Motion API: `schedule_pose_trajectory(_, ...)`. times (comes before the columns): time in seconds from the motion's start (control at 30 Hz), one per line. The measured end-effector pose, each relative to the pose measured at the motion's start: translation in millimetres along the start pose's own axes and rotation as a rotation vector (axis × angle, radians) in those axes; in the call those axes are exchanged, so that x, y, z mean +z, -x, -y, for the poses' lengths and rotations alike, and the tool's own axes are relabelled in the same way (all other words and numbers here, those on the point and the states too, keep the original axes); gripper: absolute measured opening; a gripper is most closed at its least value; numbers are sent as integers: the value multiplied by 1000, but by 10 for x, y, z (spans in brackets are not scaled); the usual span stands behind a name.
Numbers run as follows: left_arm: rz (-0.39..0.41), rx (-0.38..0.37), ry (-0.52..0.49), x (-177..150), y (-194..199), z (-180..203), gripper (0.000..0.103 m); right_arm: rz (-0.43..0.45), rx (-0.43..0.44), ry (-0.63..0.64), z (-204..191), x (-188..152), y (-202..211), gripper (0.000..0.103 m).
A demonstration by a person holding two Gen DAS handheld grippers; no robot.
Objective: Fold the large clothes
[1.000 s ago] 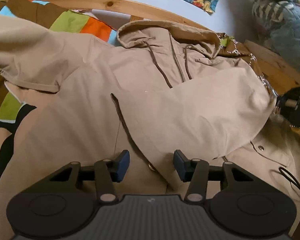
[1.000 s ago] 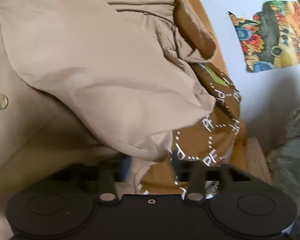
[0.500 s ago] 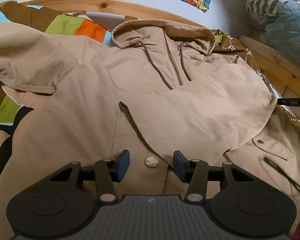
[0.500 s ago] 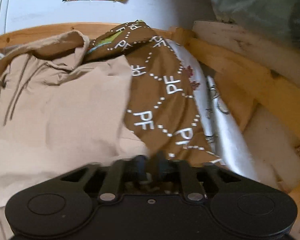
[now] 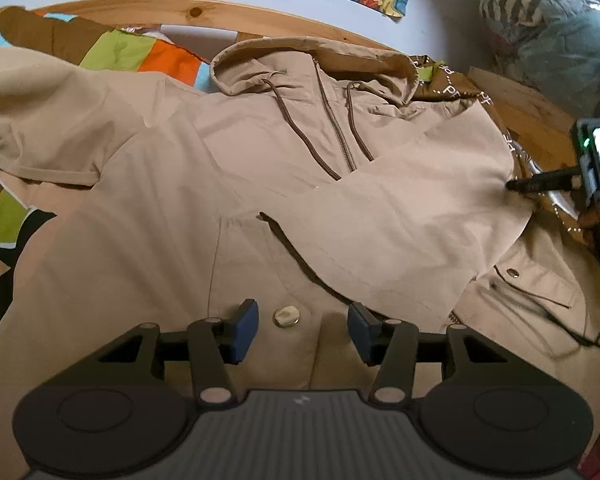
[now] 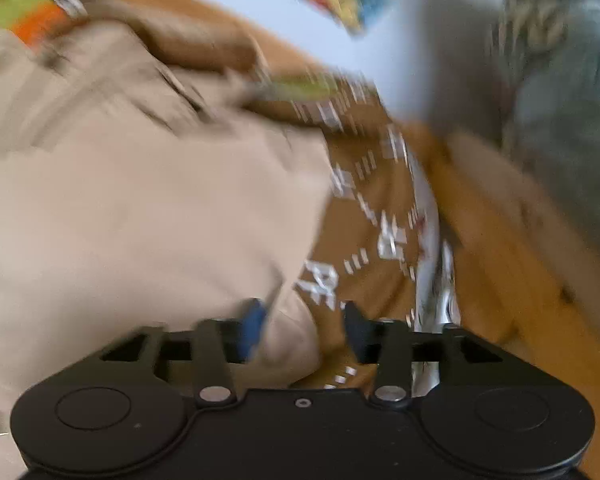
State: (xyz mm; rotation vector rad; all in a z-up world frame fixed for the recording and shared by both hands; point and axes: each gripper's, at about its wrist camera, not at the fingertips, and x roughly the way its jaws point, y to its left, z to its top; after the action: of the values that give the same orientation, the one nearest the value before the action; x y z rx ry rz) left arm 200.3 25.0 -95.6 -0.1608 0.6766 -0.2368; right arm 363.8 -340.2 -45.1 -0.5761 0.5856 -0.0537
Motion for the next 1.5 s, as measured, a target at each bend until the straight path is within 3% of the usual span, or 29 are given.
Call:
schedule_pose_trajectory(0.1, 2, -6, -5, -11, -2, 8, 59, -50, -41, -116, 148, 45, -163, 54)
schedule_pose_trajectory(0.2, 1, 0, -22, -3, 5, 38, 60, 21, -6, -210, 199, 51, 122, 52)
schedule_pose_trajectory(0.27, -6, 13, -3, 30, 61, 30, 61, 48, -14, -95, 86, -16, 189, 59)
schedule_pose_trajectory(0.33, -11, 37, 45, 86, 163, -23, 66, -54, -14, -32, 13, -109, 72, 59)
schedule_pose_trajectory(0.43, 11, 104, 132, 208, 421, -169, 75, -21, -11, -181, 164, -146, 168, 59)
schedule_pose_trajectory(0.57, 71, 248, 221, 449, 891, -507, 88, 97, 29, -270, 168, -86, 469, 81)
schedule_pose_trajectory(0.63, 98, 332, 279, 565, 1175, -784, 91, 159, 84, -287, 27, -67, 679, 85)
schedule_pose_trajectory(0.7, 136, 402, 318, 629, 1449, -1068, 96, 199, 167, -317, -117, -28, 808, 100)
schedule_pose_trajectory(0.73, 159, 443, 334, 653, 1580, -1216, 96, 214, 217, -337, -203, -16, 877, 102)
schedule_pose_trajectory(0.87, 320, 590, 448, 703, 2071, -1810, 96, 234, 422, -372, -667, 65, 1154, 102)
schedule_pose_trajectory(0.93, 355, 642, 522, 720, 2180, -2062, 95, 229, 499, -349, -928, 98, 1289, 102)
schedule_pose_trajectory(1.07, 359, 661, 693, 750, 2182, -2472, 88, 248, 616, -237, -1297, 115, 1525, 102)
schedule_pose_trajectory(1.27, 356, 675, 826, 818, 1979, -2687, 83, 315, 649, -155, -1423, 91, 1751, 102)
schedule_pose_trajectory(1.33, 360, 709, 857, 851, 1924, -2671, 68, 326, 648, -151, -1415, 76, 1771, 102)
schedule_pose_trajectory(1.4, 340, 767, 869, 889, 1870, -2677, 40, 334, 646, -149, -1405, 48, 1799, 102)
schedule_pose_trajectory(1.47, 345, 825, 869, 908, 1876, -2674, 19, 335, 649, -150, -1390, 15, 1795, 102)
schedule_pose_trajectory(1.5, 360, 831, 861, 904, 1886, -2647, 15, 337, 649, -150, -1389, 3, 1800, 102)
